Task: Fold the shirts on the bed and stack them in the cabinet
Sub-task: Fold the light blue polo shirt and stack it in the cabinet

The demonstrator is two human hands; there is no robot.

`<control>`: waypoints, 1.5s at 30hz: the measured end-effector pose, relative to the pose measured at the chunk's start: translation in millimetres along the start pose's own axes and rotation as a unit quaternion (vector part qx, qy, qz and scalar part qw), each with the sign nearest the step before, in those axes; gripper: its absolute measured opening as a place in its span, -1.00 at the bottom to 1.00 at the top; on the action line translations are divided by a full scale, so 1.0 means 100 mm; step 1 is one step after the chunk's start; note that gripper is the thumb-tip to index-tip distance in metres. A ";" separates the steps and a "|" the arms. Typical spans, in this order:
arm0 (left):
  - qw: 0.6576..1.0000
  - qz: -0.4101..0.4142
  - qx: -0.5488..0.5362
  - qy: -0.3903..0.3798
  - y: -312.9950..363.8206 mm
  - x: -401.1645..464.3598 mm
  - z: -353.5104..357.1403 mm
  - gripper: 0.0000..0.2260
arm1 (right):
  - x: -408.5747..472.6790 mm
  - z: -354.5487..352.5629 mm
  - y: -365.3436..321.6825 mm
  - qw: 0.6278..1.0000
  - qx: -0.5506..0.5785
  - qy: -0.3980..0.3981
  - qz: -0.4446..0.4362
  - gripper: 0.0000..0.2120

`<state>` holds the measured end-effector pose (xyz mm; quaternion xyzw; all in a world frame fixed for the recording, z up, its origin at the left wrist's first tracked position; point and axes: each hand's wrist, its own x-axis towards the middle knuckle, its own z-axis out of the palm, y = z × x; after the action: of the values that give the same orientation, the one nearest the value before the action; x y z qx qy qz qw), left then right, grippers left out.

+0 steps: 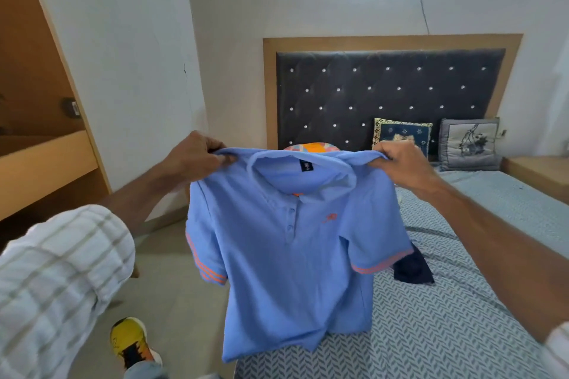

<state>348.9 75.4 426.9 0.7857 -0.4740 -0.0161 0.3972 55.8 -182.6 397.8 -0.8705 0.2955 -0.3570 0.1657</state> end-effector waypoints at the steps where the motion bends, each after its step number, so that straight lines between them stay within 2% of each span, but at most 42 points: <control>1: 1.000 0.000 -0.018 0.006 0.00 0.00 0.02 -0.82 | 0.00 0.01 0.02 1.000 0.014 -0.019 0.016 -0.70; 5: 0.999 0.004 -0.036 0.006 -0.03 -0.01 0.12 -0.88 | 0.01 0.03 0.04 0.988 0.092 -0.068 0.100 -0.72; 8: 1.000 0.009 -0.021 0.001 -0.04 -0.03 0.18 -0.91 | 0.04 0.05 0.05 0.986 0.095 -0.079 0.113 -0.80; 9: 1.000 0.010 -0.012 -0.005 -0.05 -0.03 0.20 -0.91 | 0.04 0.04 0.06 0.985 0.102 -0.070 0.116 -0.85; 11: 1.000 0.005 0.001 -0.013 -0.06 -0.05 0.22 -0.86 | 0.03 0.03 0.06 0.984 0.122 -0.043 0.126 -0.79; 14: 1.000 -0.013 0.003 -0.007 -0.10 -0.04 0.24 -0.76 | 0.02 0.04 0.09 0.988 0.094 -0.001 0.119 -0.83; 21: 0.999 0.000 0.004 0.036 -0.02 -0.02 0.22 -0.83 | 0.10 0.00 0.12 0.991 0.090 0.022 0.093 -0.86; 26: 0.993 0.029 0.044 0.101 0.05 -0.01 0.23 -0.83 | 0.14 -0.03 0.09 0.976 0.186 0.062 0.098 -0.83; 28: 0.992 0.055 0.090 0.072 0.10 -0.03 0.22 -0.79 | 0.16 -0.05 0.10 0.971 0.198 0.081 0.104 -0.80; 30: 0.993 0.050 0.107 -0.005 0.11 -0.03 0.13 -0.66 | 0.17 -0.06 0.08 0.974 0.182 0.089 0.102 -0.80; 32: 0.991 0.010 0.081 -0.103 0.11 0.00 -0.01 -0.57 | 0.14 -0.11 0.07 0.977 0.169 0.046 0.124 -0.74; 33: 0.988 -0.009 0.082 -0.128 0.10 0.02 -0.07 -0.59 | 0.11 -0.14 0.06 0.977 0.164 -0.006 0.134 -0.66; 36: 0.981 -0.028 0.165 -0.100 0.07 0.06 -0.14 -0.72 | -0.02 -0.30 0.04 0.963 0.106 -0.216 0.125 -0.76; 37: 0.979 -0.025 0.185 -0.079 0.06 0.06 -0.15 -0.74 | -0.05 -0.33 0.04 0.959 0.076 -0.246 0.116 -0.78; 38: 0.980 -0.022 0.188 -0.066 0.06 0.06 -0.15 -0.76 | -0.05 -0.35 0.06 0.962 0.031 -0.249 0.104 -0.79; 40: 0.985 -0.013 0.161 -0.057 0.03 0.07 -0.14 -0.80 | -0.03 -0.36 0.09 0.975 -0.037 -0.202 0.088 -0.80; 43: 0.992 0.001 0.118 -0.052 0.03 0.04 -0.10 -0.88 | 0.00 -0.34 0.13 0.986 0.018 -0.130 0.104 -0.77; 45: 0.994 0.008 0.096 -0.045 0.04 0.01 -0.06 -0.91 | -0.02 -0.32 0.14 0.985 0.056 -0.110 0.118 -0.74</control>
<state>349.2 77.1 433.9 0.8150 -0.4967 -0.0030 0.2985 26.5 -194.4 411.7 -0.8526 0.3562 -0.2531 0.2865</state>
